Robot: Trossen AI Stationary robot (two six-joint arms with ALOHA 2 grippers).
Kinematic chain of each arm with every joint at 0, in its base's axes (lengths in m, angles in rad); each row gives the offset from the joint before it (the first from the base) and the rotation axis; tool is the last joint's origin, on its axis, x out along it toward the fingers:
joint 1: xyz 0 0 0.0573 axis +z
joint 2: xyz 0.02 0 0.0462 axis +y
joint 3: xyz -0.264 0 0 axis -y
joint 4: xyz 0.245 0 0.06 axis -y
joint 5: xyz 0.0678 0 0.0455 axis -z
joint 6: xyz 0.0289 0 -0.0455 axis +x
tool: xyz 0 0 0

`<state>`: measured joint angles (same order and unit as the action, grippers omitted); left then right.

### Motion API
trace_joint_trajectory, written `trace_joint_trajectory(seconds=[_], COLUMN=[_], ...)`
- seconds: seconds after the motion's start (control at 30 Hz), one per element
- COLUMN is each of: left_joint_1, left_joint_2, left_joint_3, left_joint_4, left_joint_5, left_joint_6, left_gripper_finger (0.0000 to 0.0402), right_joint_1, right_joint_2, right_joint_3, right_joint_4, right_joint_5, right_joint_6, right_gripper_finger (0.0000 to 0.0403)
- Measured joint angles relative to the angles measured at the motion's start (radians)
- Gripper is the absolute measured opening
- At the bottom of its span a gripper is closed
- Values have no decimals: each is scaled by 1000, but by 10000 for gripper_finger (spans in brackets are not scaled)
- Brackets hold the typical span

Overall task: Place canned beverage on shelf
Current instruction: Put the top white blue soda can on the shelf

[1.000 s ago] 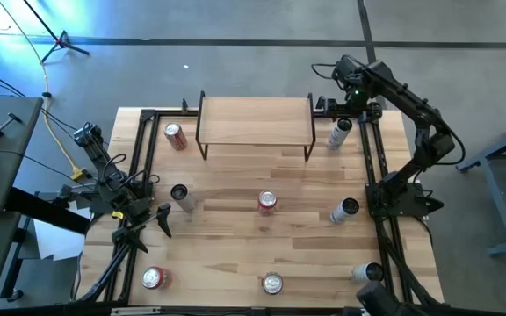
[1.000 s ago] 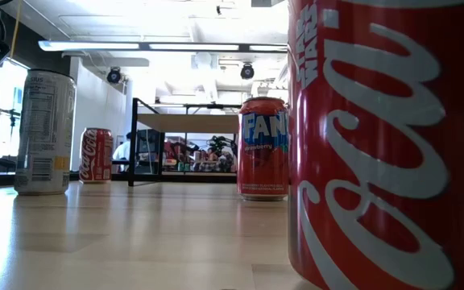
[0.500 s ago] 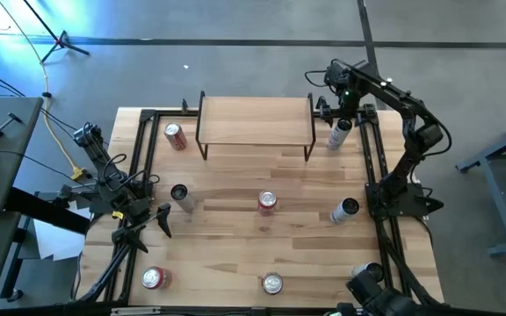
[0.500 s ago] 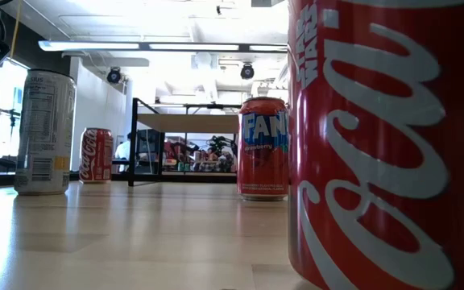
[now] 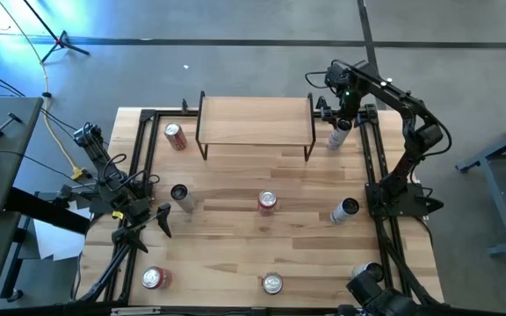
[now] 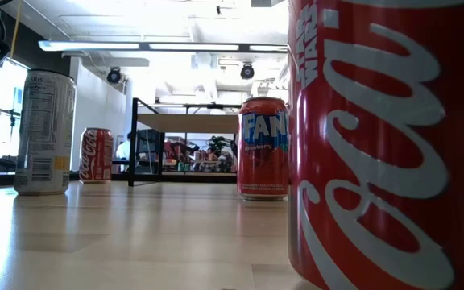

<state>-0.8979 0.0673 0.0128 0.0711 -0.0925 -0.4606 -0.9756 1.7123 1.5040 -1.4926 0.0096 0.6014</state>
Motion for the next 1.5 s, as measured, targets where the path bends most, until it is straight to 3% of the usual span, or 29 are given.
trace_joint_trajectory(seconds=[0.27,0.63,0.83,1.3,1.5], left_joint_1=[0,0,0,0,0], left_joint_2=[0,0,0,0,0], left_joint_3=[0,0,0,0,0], left_joint_4=[0,0,0,0,0], left_joint_5=[0,0,0,0,0], left_joint_6=[0,0,0,0,0], left_gripper_finger=[360,360,360,360,360], right_joint_1=[0,0,19,67,100], right_joint_2=[0,-5,-68,-337,-407], right_joint_3=[0,0,-5,-305,-342], right_joint_4=[31,17,-8,4,-2], right_joint_5=[-5,-15,-27,-56,-54], right_joint_6=[-24,-117,-157,-220,-309], right_gripper_finger=[253,249,248,247,247])
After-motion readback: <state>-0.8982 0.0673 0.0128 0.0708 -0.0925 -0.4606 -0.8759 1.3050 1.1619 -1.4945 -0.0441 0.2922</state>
